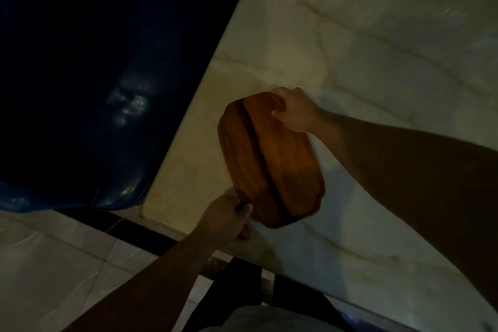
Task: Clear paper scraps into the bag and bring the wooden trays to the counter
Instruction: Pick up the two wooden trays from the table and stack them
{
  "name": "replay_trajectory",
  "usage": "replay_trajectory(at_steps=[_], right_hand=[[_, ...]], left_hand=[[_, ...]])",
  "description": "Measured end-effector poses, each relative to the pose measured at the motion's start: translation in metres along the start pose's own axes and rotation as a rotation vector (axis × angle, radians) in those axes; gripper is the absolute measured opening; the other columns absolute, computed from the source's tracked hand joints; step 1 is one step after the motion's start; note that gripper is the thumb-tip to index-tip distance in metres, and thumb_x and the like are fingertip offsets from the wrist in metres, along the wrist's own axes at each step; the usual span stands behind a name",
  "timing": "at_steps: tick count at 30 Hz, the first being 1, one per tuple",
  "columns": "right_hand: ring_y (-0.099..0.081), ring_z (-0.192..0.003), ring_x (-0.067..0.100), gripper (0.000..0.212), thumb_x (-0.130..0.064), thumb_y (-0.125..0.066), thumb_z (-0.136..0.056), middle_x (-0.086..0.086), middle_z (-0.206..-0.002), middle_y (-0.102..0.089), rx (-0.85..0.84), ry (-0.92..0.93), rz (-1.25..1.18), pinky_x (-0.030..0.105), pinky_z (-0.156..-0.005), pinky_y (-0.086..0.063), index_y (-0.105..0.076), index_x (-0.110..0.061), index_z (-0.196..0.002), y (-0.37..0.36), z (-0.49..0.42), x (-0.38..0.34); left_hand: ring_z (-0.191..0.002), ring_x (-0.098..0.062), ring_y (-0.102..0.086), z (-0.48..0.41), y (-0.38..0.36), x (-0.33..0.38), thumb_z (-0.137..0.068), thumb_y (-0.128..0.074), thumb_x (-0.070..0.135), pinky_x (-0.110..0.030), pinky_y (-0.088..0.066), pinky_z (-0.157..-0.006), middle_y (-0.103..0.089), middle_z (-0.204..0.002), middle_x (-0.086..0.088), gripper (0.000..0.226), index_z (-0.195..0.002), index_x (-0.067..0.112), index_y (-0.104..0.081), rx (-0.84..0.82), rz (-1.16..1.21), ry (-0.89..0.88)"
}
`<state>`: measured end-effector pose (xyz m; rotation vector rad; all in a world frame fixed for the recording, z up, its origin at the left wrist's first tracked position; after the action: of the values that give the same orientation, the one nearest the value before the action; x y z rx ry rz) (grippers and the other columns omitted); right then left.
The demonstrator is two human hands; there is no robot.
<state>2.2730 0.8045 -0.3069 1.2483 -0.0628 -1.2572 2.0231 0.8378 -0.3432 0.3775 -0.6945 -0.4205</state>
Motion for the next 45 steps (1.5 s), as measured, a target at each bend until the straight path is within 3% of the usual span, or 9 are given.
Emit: replay_trajectory(at_steps=[7,12,16,20,23,27,35,39,45], right_hand=[[-0.051,-0.120,0.034,0.062,-0.028,-0.059,-0.091,0.021,-0.137,-0.041,0.004,-0.050,-0.046,0.037,-0.096,-0.047,-0.033,-0.020,-0.146,-0.003,-0.004,0.007],[-0.059,-0.102,0.026,0.075,-0.029,-0.064,-0.088,0.016,-0.130,-0.054,0.123,-0.209,-0.362,0.031,-0.077,-0.048,-0.022,-0.016,-0.148,0.010,0.016,0.019],[-0.061,-0.087,0.020,0.064,-0.031,-0.067,-0.084,0.010,-0.107,-0.060,0.179,-0.379,-0.473,0.034,-0.074,-0.052,-0.038,-0.016,-0.138,0.022,0.057,0.045],[-0.063,-0.091,0.027,0.038,-0.025,-0.068,-0.085,0.013,-0.112,-0.060,0.166,-0.519,-0.595,0.034,-0.057,-0.054,-0.052,-0.012,-0.118,0.009,0.107,0.074],[-0.066,-0.091,0.027,0.033,-0.030,-0.067,-0.085,0.011,-0.103,-0.064,0.136,-0.611,-0.639,0.038,-0.065,-0.057,-0.054,-0.016,-0.112,-0.010,0.143,0.090],[-0.069,-0.091,0.035,0.031,-0.027,-0.064,-0.088,0.020,-0.099,-0.069,0.032,-0.692,-0.707,0.049,-0.081,-0.058,-0.062,-0.002,-0.106,-0.041,0.178,0.097],[-0.067,-0.071,0.034,0.024,-0.019,-0.067,-0.087,0.030,-0.085,-0.070,0.071,-0.725,-0.812,0.048,-0.075,-0.060,-0.067,0.003,-0.077,-0.070,0.190,0.090],[-0.067,-0.077,0.029,0.024,-0.023,-0.066,-0.087,0.019,-0.090,-0.067,0.182,-0.728,-0.794,0.048,-0.074,-0.060,-0.063,-0.001,-0.098,-0.062,0.188,0.099],[-0.065,-0.085,0.033,0.026,-0.025,-0.066,-0.086,0.016,-0.099,-0.066,0.347,-0.679,-0.625,0.050,-0.077,-0.058,-0.064,-0.010,-0.107,-0.006,0.171,0.127]], left_hand=[[-0.069,-0.021,-0.066,-0.001,0.001,0.000,-0.098,-0.041,0.035,-0.038,-0.052,-0.083,-0.069,-0.069,-0.006,0.046,-0.063,0.015,-0.062,-0.083,-0.053,-0.031],[-0.095,-0.020,-0.059,-0.013,0.056,0.021,-0.094,-0.042,0.048,-0.027,-0.038,-0.080,-0.064,-0.109,-0.006,0.047,-0.129,0.019,-0.053,-0.060,-0.259,-0.121],[-0.098,-0.032,-0.059,-0.035,0.121,0.055,-0.096,-0.043,0.042,-0.033,-0.043,-0.078,-0.063,-0.108,-0.019,0.043,-0.111,0.006,-0.060,0.130,-0.399,-0.153],[-0.094,-0.029,-0.060,-0.055,0.159,0.087,-0.093,-0.051,0.037,-0.035,-0.048,-0.079,-0.066,-0.102,-0.014,0.030,-0.093,0.008,-0.060,0.251,-0.413,-0.272],[-0.087,-0.029,-0.060,-0.079,0.166,0.107,-0.093,-0.050,0.038,-0.043,-0.051,-0.080,-0.065,-0.096,-0.012,0.033,-0.096,0.007,-0.061,0.237,-0.500,-0.307],[-0.082,-0.028,-0.055,-0.105,0.162,0.121,-0.093,-0.048,0.042,-0.036,-0.045,-0.071,-0.061,-0.095,-0.011,0.034,-0.092,0.008,-0.054,0.217,-0.643,-0.302],[-0.084,-0.030,-0.059,-0.135,0.144,0.111,-0.094,-0.046,0.038,-0.034,-0.047,-0.072,-0.064,-0.096,-0.013,0.039,-0.101,0.004,-0.063,0.155,-0.546,-0.247],[-0.095,-0.031,-0.057,-0.119,0.151,0.097,-0.095,-0.049,0.027,-0.029,-0.041,-0.074,-0.062,-0.110,-0.016,0.033,-0.114,0.002,-0.060,0.192,-0.377,-0.219],[-0.084,-0.033,-0.060,-0.078,0.136,0.072,-0.093,-0.054,0.023,-0.030,-0.037,-0.063,-0.067,-0.097,-0.021,0.027,-0.101,0.000,-0.065,0.221,-0.265,-0.198]])
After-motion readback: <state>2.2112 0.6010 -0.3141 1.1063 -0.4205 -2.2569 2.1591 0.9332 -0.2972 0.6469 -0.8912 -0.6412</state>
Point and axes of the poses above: each hand's wrist, its own z-axis away from the middle knuckle, its own y-axis out of the back of the hand, x = y × z, the point moved 8 cm from there along -z, towards the middle knuckle
